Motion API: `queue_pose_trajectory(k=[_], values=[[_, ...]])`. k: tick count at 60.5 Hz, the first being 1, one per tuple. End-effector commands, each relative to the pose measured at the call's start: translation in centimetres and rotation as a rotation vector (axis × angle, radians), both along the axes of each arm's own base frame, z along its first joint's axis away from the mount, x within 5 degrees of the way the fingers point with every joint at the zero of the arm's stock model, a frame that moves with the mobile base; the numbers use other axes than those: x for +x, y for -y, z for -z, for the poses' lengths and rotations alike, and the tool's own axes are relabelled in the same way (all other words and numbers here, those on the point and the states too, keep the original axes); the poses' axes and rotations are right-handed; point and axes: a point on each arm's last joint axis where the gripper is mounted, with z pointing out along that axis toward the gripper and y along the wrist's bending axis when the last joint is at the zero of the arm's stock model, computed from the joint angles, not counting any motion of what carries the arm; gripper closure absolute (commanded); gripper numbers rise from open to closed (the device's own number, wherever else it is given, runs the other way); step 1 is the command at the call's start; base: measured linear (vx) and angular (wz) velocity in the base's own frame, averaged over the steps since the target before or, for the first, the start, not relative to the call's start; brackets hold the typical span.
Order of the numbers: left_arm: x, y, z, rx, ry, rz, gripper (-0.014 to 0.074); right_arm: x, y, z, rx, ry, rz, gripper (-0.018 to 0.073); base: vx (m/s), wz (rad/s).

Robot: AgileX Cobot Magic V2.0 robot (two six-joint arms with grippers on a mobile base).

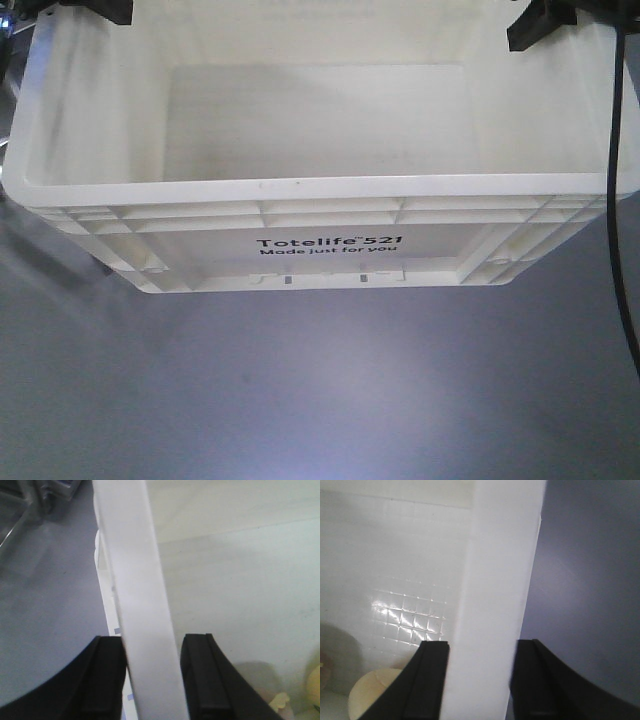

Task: Place moving items into box and shelve
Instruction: 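Hold the tote with both grippers while the base approaches the shelf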

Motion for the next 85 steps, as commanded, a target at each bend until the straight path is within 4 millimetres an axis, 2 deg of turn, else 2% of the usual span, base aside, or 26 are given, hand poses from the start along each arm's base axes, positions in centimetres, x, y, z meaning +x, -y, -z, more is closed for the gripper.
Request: queue_pose_trajectory(k=[1, 38, 85], values=[[-1.85, 0.38, -3.87, -0.11, 0.191, 0.03, 0.0603, -1.57, 0.34, -2.68, 0.023, 0.089, 0.018, 0.0564, 0.41, -0.81], [-1.78, 0.4, -3.8, -0.109, 0.188, 0.03, 0.0603, -1.59, 0.32, -2.68, 0.025, 0.088, 0.017, 0.0564, 0.41, -0.69], [-1.77, 0.4, -3.81, -0.11, 0.189, 0.03, 0.0603, -1.58, 0.32, -2.68, 0.026, 0.088, 0.018, 0.0564, 0.46, -0.43]])
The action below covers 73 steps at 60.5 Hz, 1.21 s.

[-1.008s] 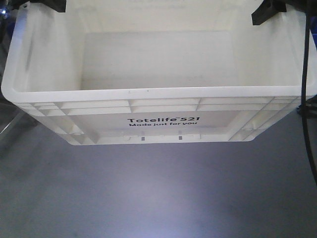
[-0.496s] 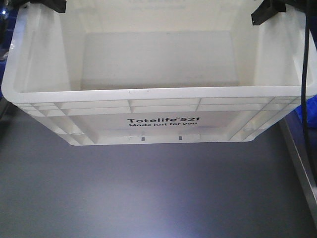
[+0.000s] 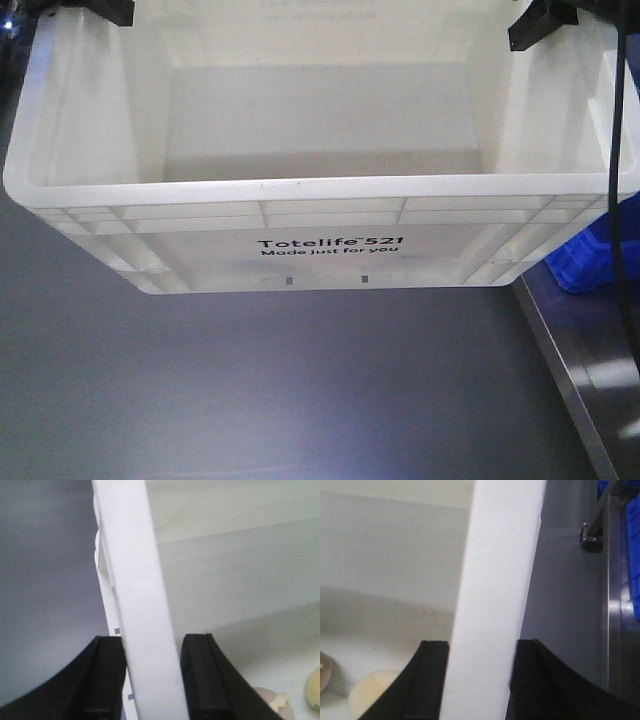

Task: Place moving items into box and shelve
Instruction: 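Hold the tote with both grippers while the base approaches the shelf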

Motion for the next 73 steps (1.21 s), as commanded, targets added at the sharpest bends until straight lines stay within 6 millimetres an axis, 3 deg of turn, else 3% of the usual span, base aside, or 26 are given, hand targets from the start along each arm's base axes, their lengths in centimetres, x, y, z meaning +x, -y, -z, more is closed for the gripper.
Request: queue_pose_trajectory(k=[1, 73], values=[[-1.77, 0.38, -3.86, -0.109, 0.192, 0.029, 0.0603, -1.58, 0.3, -2.68, 0.028, 0.088, 0.017, 0.0564, 0.49, -0.26], [-1.77, 0.39, -3.87, -0.11, 0.192, 0.029, 0.0603, -1.58, 0.31, -2.68, 0.027, 0.088, 0.017, 0.0564, 0.51, -0.01]])
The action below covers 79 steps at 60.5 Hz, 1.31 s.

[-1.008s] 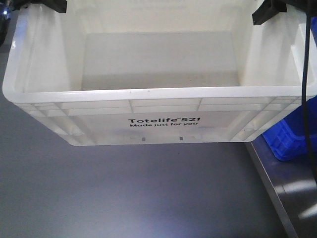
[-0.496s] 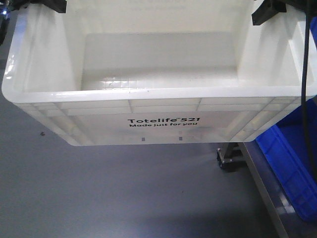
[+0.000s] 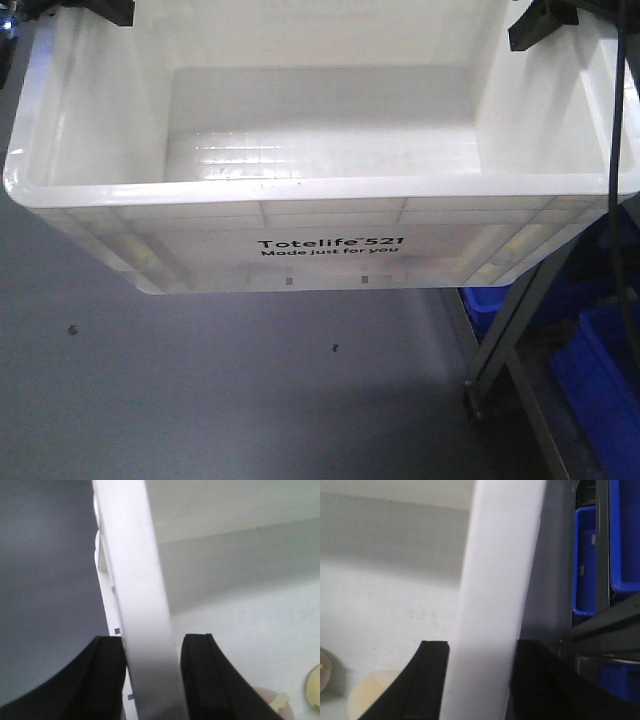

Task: Place moving items into box and shelve
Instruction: 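Hold the tote with both grippers while the base approaches the shelf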

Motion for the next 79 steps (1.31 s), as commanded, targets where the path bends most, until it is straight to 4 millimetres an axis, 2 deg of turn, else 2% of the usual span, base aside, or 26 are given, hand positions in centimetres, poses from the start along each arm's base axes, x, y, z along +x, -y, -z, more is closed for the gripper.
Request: queue_pose_trajectory(k=[1, 38, 79], values=[[-1.77, 0.39, -3.86, -0.109, 0.192, 0.029, 0.0603, -1.58, 0.31, -2.68, 0.027, 0.088, 0.017, 0.0564, 0.53, 0.04], [-1.77, 0.39, -3.87, -0.109, 0.192, 0.029, 0.0603, -1.58, 0.31, -2.68, 0.027, 0.088, 0.017, 0.0564, 0.5, 0.07], [-1.77, 0.39, -3.87, -0.109, 0.192, 0.029, 0.0603, -1.58, 0.31, -2.68, 0.027, 0.088, 0.017, 0.0564, 0.44, 0.26]])
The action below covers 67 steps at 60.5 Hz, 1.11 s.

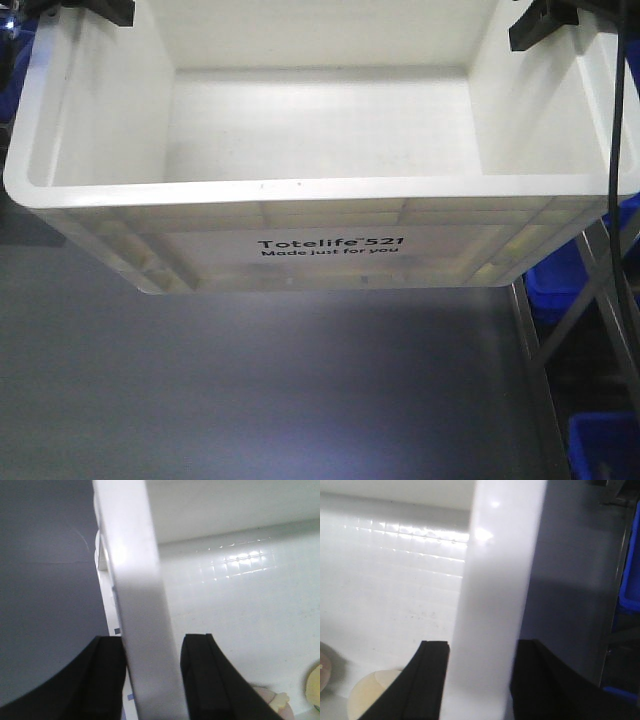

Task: Place moving items into box and shelve
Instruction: 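Hold the tote with both grippers while the base approaches the shelf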

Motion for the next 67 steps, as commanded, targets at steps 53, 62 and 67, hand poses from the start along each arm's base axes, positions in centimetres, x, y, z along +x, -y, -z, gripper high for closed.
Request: queue_pose_trajectory(k=[53, 62, 67], values=[[-1.78, 0.39, -3.86, -0.109, 0.191, 0.029, 0.0603, -1.58, 0.32, -2.68, 0.026, 0.088, 0.018, 0.0564, 0.3, 0.37], [-1.78, 0.39, -3.86, -0.109, 0.191, 0.029, 0.0603, -1.58, 0.32, -2.68, 0.026, 0.088, 0.018, 0.0564, 0.21, 0.61], [-1.78, 0.39, -3.86, -0.109, 0.191, 0.029, 0.0603, -1.58, 0.32, -2.68, 0.026, 0.088, 0.018, 0.0564, 0.21, 0.65]])
